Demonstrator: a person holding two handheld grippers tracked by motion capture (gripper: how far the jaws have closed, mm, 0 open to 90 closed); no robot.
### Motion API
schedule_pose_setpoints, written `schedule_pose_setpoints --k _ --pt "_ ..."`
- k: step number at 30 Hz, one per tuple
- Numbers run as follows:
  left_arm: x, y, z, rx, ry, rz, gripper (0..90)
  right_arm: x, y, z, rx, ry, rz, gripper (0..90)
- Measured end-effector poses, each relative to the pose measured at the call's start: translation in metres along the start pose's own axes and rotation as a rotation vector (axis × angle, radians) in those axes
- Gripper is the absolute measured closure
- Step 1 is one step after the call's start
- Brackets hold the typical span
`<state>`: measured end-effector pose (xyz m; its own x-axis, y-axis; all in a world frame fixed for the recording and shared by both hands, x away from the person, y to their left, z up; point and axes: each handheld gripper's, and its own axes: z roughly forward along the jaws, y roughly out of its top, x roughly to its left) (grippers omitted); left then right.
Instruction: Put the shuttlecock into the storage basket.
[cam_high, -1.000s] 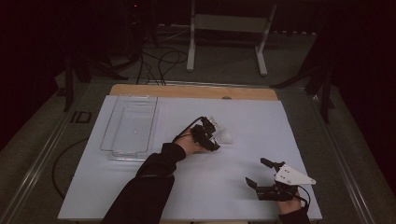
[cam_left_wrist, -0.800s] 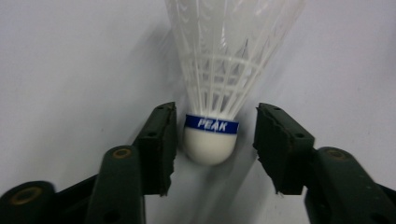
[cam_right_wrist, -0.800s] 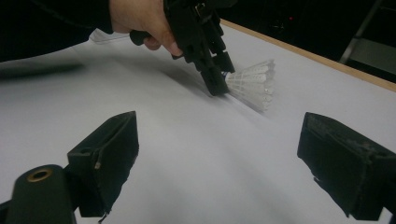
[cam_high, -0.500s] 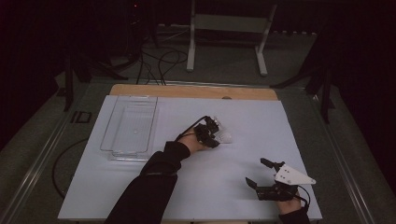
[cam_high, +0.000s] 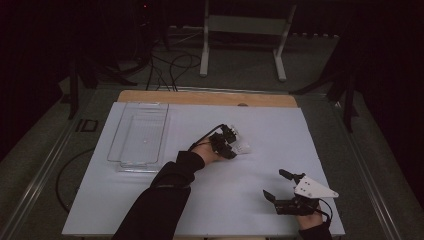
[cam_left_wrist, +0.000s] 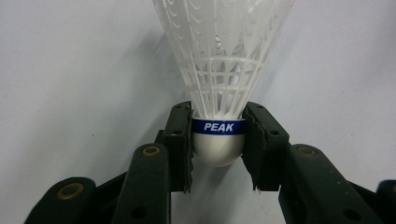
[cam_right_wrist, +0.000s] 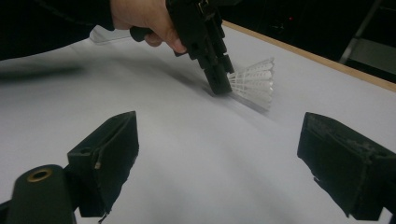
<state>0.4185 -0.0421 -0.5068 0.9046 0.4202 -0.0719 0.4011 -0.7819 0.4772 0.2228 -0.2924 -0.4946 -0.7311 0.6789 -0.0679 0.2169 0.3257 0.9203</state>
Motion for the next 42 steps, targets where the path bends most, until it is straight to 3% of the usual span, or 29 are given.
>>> schedule_pose_setpoints --k 21,29,35,42 --pt "-0.009 0.000 -0.038 -0.043 -0.002 0.002 65.8 0.001 0.001 0.000 0.002 -0.005 -0.001 12.6" --pt "-0.015 -0.002 -0.054 -0.047 0.005 0.024 65.8 0.001 0.001 0.000 0.003 -0.008 0.002 12.5" --pt "-0.017 -0.005 -0.063 -0.039 -0.014 0.025 65.8 0.001 0.000 0.001 0.003 -0.010 0.000 12.5" --pt "-0.023 -0.007 -0.082 -0.041 -0.010 0.060 65.8 0.000 0.000 0.000 0.000 -0.015 0.005 12.6"
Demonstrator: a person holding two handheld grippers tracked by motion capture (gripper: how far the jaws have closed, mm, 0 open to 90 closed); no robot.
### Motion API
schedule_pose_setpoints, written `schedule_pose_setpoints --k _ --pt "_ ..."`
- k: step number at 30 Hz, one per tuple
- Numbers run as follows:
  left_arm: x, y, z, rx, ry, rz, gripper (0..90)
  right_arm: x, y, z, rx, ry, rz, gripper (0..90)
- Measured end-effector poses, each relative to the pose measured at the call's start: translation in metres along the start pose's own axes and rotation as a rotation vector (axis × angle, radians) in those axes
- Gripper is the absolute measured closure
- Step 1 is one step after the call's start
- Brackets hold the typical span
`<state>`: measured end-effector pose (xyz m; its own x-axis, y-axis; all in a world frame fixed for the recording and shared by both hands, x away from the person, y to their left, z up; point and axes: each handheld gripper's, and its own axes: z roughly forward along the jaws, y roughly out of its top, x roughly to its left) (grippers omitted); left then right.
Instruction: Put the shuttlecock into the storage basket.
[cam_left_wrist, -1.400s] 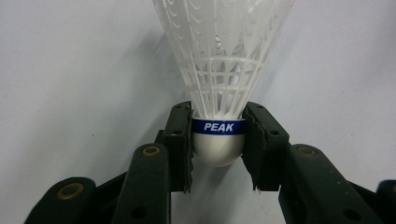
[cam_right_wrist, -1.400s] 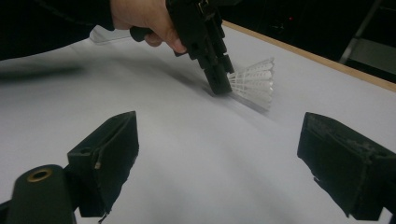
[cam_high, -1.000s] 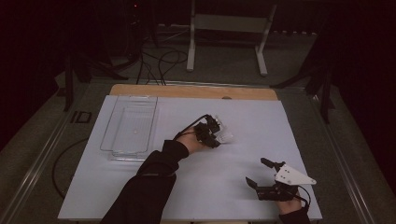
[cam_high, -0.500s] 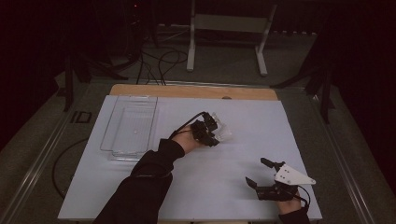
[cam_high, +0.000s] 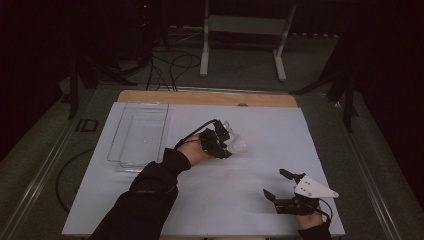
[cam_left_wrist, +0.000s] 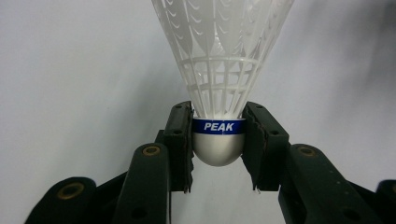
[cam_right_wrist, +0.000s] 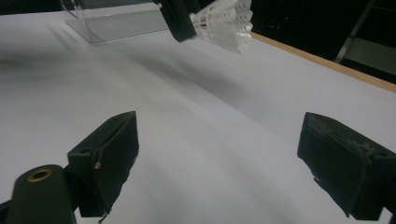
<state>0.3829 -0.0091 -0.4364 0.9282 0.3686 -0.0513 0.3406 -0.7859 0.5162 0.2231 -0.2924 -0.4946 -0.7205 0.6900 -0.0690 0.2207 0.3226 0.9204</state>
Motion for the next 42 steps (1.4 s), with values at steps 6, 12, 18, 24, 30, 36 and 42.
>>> schedule_pose_setpoints --k 6,12,18,24,30,36,42 --pt "0.001 -0.007 -0.010 -0.001 -0.005 -0.002 65.8 0.001 0.001 -0.001 -0.001 -0.003 -0.002 12.6" --pt "0.002 -0.013 -0.024 -0.010 0.011 -0.001 65.8 0.001 0.001 -0.001 -0.005 -0.004 0.000 12.6" --pt "-0.001 -0.015 -0.036 -0.025 0.000 -0.004 65.8 0.001 0.001 -0.001 -0.001 -0.006 -0.006 12.5" --pt "-0.003 -0.018 -0.046 -0.032 -0.006 -0.001 65.8 0.001 0.001 -0.002 -0.003 -0.010 -0.002 12.6" --pt "-0.001 -0.022 -0.058 -0.023 0.013 0.000 65.8 0.001 0.001 -0.001 0.001 -0.010 -0.006 12.5" --pt "-0.002 -0.026 -0.067 -0.031 0.020 0.005 65.7 0.001 0.001 -0.001 0.000 -0.012 -0.004 12.5" --pt "-0.002 -0.029 -0.076 -0.027 0.040 0.000 65.7 0.001 0.001 -0.001 0.001 -0.012 -0.003 12.6"
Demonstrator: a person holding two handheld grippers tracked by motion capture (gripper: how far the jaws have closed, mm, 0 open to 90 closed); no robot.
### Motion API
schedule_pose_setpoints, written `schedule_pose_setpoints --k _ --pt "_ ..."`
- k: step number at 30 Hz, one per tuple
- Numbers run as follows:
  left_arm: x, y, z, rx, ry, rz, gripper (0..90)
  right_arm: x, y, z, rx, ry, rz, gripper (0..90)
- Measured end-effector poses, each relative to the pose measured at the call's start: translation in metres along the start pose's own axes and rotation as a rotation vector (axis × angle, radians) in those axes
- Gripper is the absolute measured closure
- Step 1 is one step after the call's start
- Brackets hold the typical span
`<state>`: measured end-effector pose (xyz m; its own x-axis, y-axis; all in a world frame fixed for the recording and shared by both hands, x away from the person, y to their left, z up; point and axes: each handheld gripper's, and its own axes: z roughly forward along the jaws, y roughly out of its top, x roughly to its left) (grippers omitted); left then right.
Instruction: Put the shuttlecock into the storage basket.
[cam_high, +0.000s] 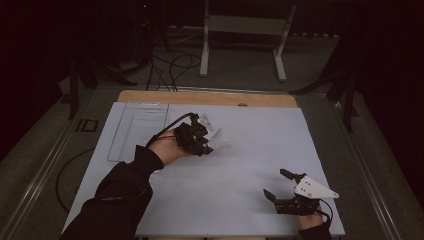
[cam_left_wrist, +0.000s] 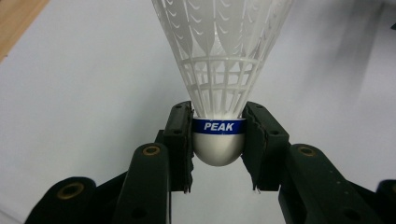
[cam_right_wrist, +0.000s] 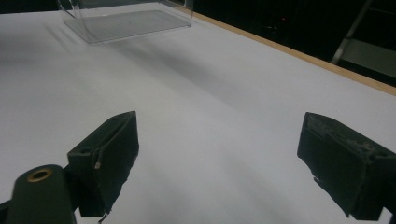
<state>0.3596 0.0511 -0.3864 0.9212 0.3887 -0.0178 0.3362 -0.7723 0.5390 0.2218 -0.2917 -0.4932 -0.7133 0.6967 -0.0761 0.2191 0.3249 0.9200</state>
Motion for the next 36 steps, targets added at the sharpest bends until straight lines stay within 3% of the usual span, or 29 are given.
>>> schedule_pose_setpoints --k 17,24,36 --pt "0.003 -0.005 -0.029 -0.014 0.016 0.000 65.8 0.000 0.000 0.001 0.002 0.004 -0.004 12.5" --pt "0.005 -0.012 -0.037 -0.034 0.019 -0.029 65.7 0.000 0.000 0.001 0.002 0.004 0.000 12.5" --pt "0.009 -0.023 -0.051 -0.036 0.051 -0.043 65.7 0.001 0.000 0.002 0.004 0.004 -0.004 12.6"
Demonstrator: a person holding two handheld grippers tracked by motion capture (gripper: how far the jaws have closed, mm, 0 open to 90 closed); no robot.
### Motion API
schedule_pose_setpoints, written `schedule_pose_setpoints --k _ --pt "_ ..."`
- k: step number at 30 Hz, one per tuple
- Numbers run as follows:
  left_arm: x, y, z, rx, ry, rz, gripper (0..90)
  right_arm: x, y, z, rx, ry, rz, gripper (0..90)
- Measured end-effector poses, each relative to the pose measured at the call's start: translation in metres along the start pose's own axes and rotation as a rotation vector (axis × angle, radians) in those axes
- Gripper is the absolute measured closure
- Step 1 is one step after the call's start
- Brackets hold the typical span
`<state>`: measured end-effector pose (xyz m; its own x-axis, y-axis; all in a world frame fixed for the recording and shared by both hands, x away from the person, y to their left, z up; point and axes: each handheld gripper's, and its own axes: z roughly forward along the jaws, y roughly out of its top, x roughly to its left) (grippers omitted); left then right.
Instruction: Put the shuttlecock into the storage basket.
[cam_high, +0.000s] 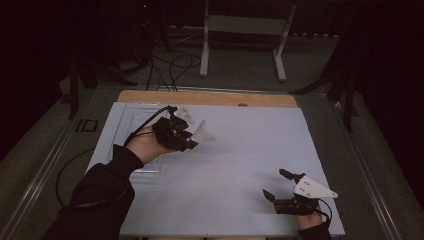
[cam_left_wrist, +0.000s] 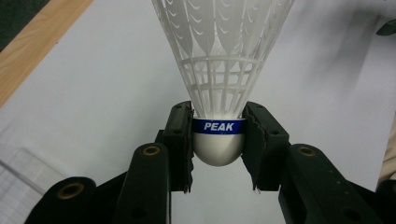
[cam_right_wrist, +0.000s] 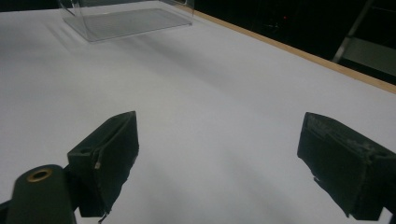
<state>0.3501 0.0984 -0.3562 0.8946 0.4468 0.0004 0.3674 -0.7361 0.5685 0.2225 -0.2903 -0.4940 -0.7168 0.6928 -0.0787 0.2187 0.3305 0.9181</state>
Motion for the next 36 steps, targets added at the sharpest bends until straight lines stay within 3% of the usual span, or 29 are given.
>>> schedule_pose_setpoints --k 25,36 --pt "0.015 -0.025 -0.030 -0.021 0.044 -0.044 65.7 0.001 0.000 0.001 -0.008 0.008 0.000 12.5" --pt "0.022 -0.040 -0.047 -0.032 0.069 -0.084 65.7 0.001 0.000 0.001 -0.008 0.007 -0.001 12.5"
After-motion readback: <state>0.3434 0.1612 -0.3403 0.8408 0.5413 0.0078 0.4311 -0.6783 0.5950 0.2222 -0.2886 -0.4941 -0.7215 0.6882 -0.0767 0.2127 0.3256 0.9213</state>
